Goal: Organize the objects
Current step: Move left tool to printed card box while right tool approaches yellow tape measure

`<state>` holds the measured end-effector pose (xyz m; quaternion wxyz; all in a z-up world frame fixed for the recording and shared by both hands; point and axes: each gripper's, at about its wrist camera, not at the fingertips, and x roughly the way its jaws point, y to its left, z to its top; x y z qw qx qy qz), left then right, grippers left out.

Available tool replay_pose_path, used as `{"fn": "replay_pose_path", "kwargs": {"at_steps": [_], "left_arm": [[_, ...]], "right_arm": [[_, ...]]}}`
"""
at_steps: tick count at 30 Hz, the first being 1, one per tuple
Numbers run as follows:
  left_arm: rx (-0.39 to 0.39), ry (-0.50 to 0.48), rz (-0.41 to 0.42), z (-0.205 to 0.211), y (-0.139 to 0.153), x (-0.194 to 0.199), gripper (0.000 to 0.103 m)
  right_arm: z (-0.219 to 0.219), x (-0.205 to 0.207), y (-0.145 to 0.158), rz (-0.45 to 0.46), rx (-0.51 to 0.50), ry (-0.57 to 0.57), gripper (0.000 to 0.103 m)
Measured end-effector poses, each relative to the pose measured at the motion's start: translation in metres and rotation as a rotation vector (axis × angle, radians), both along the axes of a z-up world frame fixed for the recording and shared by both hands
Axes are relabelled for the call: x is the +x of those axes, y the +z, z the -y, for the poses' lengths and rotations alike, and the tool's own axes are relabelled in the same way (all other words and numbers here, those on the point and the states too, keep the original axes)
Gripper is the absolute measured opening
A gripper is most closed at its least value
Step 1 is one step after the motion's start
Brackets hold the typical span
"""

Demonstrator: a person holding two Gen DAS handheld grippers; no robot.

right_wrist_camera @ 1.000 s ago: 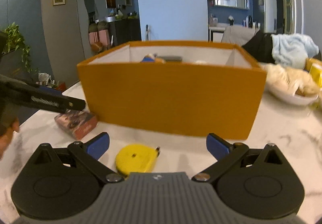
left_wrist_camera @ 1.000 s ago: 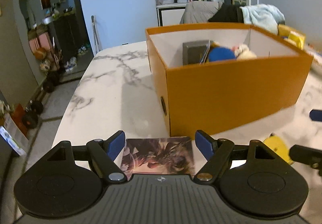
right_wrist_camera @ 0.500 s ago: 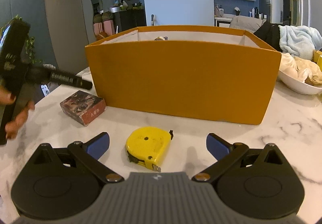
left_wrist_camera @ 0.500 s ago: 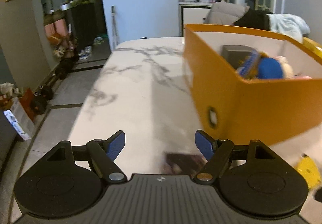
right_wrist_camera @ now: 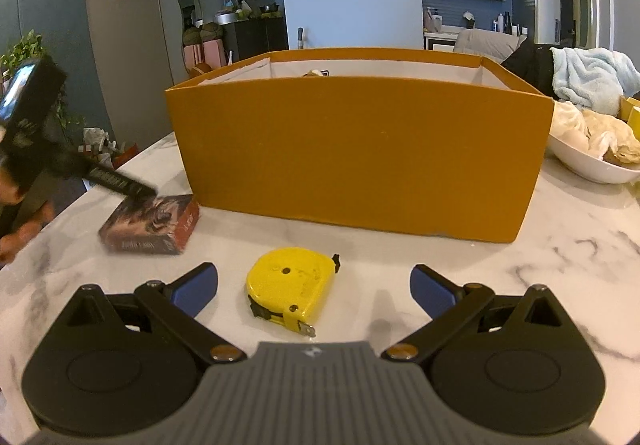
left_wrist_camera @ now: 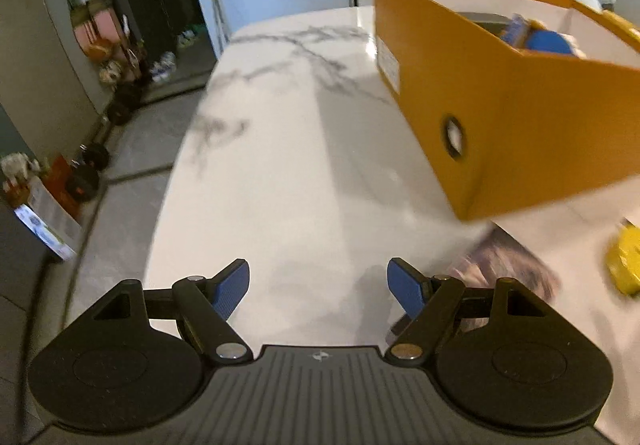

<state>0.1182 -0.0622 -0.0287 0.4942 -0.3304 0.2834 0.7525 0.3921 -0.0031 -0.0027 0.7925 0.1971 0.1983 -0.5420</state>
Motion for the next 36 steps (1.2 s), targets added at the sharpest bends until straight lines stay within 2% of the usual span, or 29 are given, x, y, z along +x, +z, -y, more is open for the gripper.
{"fn": "replay_pose_path", "kwargs": {"at_steps": [5, 11, 15, 20, 29, 33, 36], "left_arm": [[0.029, -0.064, 0.049, 0.026, 0.005, 0.031, 0.090], [0.104, -0.071, 0.029, 0.025, 0.020, 0.060, 0.090], [0.157, -0.083, 0.169, 0.020, 0.031, 0.066, 0.092], [0.117, -0.116, 0.218, 0.007, 0.018, 0.080, 0.092], [0.109, -0.074, 0.254, 0.006, 0.007, 0.073, 0.092], [0.099, -0.083, 0.237, 0.004, 0.005, 0.080, 0.092], [0.096, -0.089, 0.236, 0.000, 0.002, 0.086, 0.092]], "right_arm": [[-0.002, 0.001, -0.003, -0.001, -0.003, -0.003, 0.102], [-0.006, -0.005, -0.005, 0.000, 0.001, -0.022, 0.102], [-0.006, -0.009, -0.005, 0.006, 0.001, -0.038, 0.102], [-0.004, -0.009, -0.007, -0.003, 0.003, -0.030, 0.102], [0.009, 0.011, -0.015, -0.079, -0.005, 0.024, 0.102], [0.021, 0.024, -0.019, -0.127, 0.016, 0.020, 0.102], [0.029, 0.023, -0.021, -0.128, 0.048, 0.000, 0.101]]}}
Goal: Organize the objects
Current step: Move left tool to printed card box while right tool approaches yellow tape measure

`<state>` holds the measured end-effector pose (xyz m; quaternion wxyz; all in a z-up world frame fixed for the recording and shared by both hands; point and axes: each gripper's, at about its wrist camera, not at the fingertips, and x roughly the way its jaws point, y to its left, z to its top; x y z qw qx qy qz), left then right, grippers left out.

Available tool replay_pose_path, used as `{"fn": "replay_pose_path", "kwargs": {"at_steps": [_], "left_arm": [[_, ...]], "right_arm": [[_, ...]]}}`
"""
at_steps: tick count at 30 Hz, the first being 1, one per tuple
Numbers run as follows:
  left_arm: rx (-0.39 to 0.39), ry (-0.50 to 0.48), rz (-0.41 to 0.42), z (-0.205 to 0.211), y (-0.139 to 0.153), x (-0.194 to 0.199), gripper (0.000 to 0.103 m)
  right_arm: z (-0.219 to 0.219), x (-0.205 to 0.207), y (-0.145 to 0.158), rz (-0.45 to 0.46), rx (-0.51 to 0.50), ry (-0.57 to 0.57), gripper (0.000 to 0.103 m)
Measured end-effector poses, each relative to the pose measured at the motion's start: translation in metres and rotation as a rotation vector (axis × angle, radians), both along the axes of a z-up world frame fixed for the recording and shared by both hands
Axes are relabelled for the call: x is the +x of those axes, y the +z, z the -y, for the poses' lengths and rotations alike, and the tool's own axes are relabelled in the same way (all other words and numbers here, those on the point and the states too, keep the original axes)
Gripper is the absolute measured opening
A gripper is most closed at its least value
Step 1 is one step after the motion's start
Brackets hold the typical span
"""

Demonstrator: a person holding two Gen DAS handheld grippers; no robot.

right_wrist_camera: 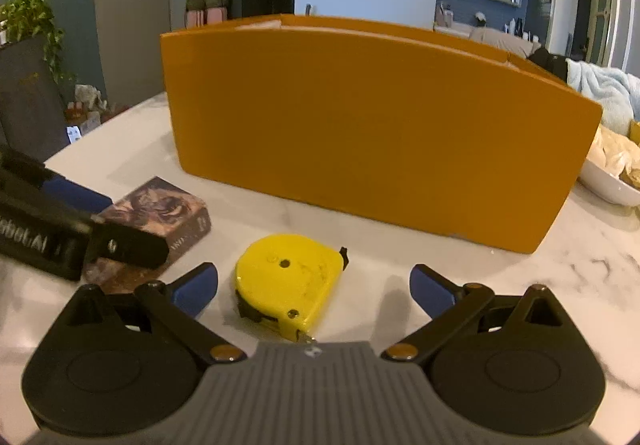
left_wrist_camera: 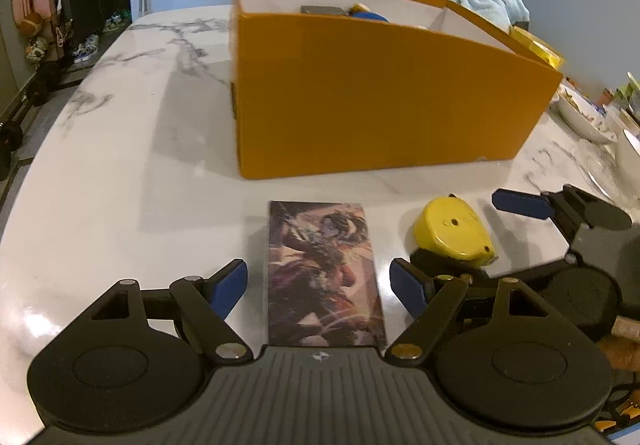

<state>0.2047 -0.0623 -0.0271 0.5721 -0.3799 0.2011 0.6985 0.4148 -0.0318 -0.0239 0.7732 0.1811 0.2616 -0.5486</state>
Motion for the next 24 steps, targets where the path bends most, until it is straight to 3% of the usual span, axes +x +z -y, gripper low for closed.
{"fn": "replay_pose_path", "kwargs": {"at_steps": [3, 9, 16, 24], "left_arm": [[0.016, 0.014, 0.025, -0.003, -0.001, 0.001, 0.092], [0.010, 0.012, -0.054, -0.011, -0.004, 0.017, 0.094], [0.002, 0.060, -0.144, -0.015, -0.010, 0.034, 0.096], [0.012, 0.110, -0.152, -0.017, -0.012, 0.040, 0.103]], "right_arm": [[0.003, -0.010, -0.001, 0.021, 0.015, -0.035, 0.098], [0.005, -0.037, -0.002, 0.016, 0.005, -0.158, 0.093], [0.009, -0.048, -0.002, 0.016, 0.011, -0.178, 0.098], [0.012, -0.050, -0.003, 0.014, 0.019, -0.175, 0.102]]}}
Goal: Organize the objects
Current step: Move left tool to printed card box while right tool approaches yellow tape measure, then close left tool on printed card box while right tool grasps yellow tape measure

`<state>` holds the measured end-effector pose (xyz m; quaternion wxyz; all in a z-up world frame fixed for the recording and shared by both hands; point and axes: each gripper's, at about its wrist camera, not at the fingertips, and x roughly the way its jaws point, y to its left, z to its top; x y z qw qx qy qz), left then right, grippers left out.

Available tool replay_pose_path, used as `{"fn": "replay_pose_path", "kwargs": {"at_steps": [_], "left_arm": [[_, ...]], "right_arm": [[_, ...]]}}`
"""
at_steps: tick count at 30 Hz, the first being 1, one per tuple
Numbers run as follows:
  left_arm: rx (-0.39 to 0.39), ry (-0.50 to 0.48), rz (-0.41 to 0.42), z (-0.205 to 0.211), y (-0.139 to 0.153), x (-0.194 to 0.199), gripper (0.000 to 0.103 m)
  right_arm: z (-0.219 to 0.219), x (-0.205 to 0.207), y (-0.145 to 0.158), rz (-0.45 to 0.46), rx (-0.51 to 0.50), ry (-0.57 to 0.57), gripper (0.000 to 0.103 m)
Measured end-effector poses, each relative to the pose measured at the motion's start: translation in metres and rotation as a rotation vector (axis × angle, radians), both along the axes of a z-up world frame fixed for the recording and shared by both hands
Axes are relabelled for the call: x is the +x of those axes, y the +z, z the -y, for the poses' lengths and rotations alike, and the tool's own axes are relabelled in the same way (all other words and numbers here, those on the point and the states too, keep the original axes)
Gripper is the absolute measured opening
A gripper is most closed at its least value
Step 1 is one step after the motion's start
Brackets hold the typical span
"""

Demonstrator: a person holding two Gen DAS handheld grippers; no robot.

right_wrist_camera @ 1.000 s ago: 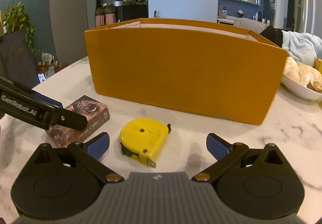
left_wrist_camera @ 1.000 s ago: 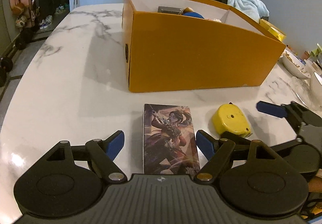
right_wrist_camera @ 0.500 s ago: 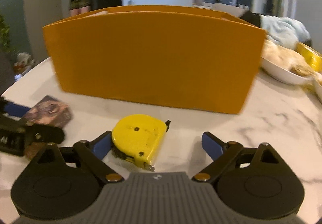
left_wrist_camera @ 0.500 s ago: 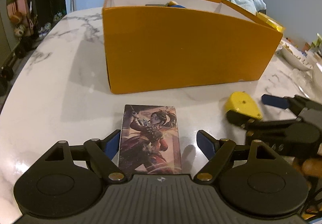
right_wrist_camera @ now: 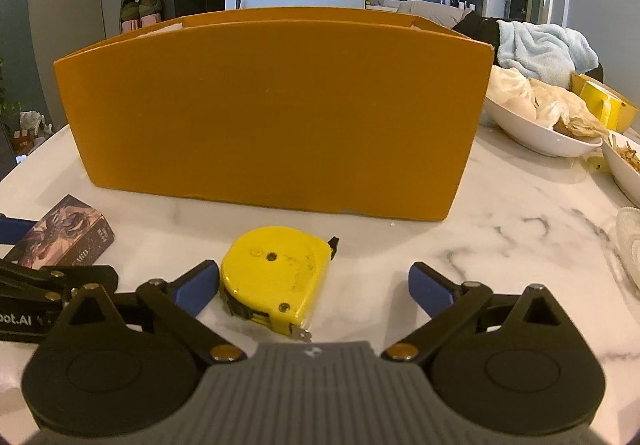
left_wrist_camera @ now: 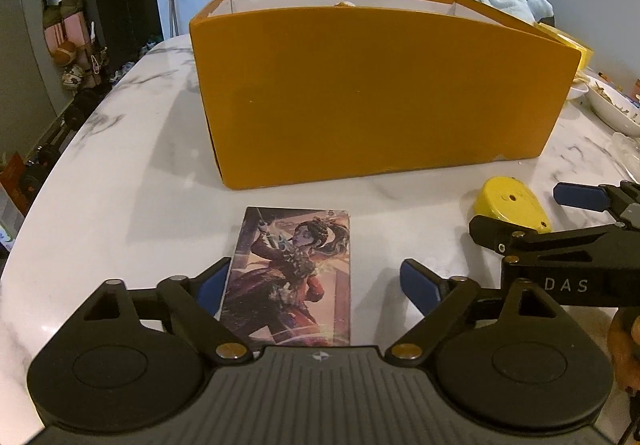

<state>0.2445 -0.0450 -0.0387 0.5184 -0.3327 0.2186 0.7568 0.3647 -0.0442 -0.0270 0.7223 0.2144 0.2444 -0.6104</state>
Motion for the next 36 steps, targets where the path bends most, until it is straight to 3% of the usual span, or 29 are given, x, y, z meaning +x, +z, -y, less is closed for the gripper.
{"fn": "replay_pose_path", "kwargs": {"at_steps": [34, 36], "left_arm": [[0.095, 0.070, -0.040, 0.015, -0.007, 0.009, 0.103], [0.104, 0.074, -0.046, 0.017, -0.006, 0.010, 0.094]], "right_arm": [[-0.004, 0.003, -0.001, 0.001, -0.002, -0.018, 0.101], [-0.008, 0.004, -0.001, 0.003, -0.008, -0.014, 0.096]]}}
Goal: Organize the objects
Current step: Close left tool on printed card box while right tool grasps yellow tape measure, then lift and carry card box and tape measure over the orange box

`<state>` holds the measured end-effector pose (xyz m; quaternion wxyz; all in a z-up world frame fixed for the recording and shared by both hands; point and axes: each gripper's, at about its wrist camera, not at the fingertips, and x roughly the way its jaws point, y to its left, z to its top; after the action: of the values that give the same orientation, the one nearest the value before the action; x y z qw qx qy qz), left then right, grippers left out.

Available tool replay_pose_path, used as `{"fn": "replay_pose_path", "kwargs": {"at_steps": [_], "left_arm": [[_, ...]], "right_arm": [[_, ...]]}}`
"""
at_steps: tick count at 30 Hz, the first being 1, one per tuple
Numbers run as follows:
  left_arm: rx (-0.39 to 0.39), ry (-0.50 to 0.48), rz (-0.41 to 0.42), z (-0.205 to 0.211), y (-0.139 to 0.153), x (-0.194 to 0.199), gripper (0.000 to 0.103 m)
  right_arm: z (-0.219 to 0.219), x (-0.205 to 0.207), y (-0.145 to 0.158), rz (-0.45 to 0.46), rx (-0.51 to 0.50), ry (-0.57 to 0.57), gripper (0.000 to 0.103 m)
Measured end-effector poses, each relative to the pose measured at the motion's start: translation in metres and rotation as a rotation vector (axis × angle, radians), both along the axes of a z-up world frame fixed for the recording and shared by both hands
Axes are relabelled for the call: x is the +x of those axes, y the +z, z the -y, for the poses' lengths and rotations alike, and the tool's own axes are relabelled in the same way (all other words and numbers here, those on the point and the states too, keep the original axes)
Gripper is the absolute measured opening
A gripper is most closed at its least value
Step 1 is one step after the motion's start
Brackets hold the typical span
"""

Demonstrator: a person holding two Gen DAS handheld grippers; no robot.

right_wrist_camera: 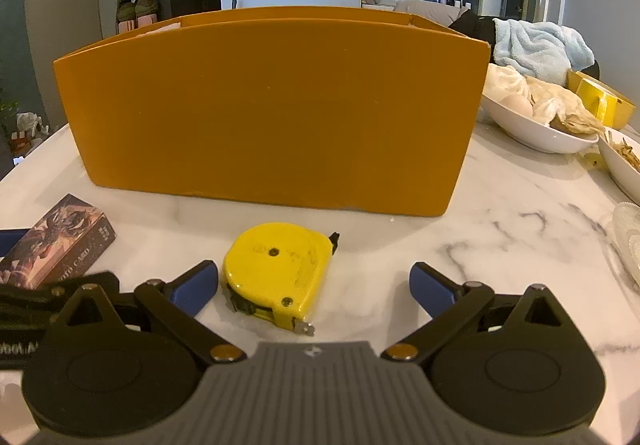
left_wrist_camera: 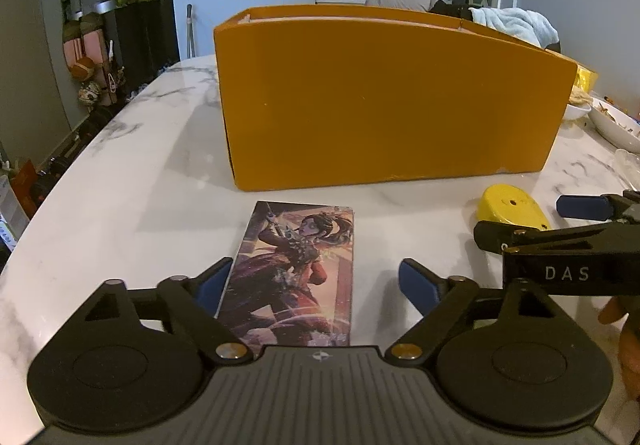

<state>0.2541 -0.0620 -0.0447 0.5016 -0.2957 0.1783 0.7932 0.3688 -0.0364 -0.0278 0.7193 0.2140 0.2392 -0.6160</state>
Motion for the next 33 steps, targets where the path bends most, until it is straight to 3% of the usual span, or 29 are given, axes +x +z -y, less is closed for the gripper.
{"fn": "replay_pose_path", "kwargs": {"at_steps": [1, 3, 5, 7, 20, 25, 33], "left_arm": [[0.007, 0.003, -0.006, 0.001, 0.000, 0.001, 0.088], [0.023, -0.003, -0.015, 0.003, 0.001, 0.003, 0.067], [0.026, -0.019, -0.023, 0.001, 0.001, 0.006, 0.068], [0.026, -0.020, -0.023, 0.000, 0.001, 0.006, 0.067], [0.079, 0.031, -0.027, 0.009, 0.003, 0.003, 0.067], [0.079, 0.014, -0.108, 0.014, 0.006, 0.014, 0.067], [0.103, 0.007, -0.094, 0.029, 0.026, 0.012, 0.067]], "right_arm": [[-0.002, 0.001, 0.001, 0.001, -0.006, 0.002, 0.090], [-0.006, 0.003, 0.001, 0.001, -0.018, 0.005, 0.081], [-0.009, 0.005, 0.002, 0.001, -0.028, 0.023, 0.073], [-0.011, 0.006, 0.003, -0.001, -0.037, 0.035, 0.055], [-0.020, -0.008, 0.006, 0.097, -0.053, 0.000, 0.054], [-0.034, -0.002, 0.009, 0.060, -0.085, 0.018, 0.054], [-0.052, -0.002, 0.018, 0.020, -0.118, 0.054, 0.054]]}}
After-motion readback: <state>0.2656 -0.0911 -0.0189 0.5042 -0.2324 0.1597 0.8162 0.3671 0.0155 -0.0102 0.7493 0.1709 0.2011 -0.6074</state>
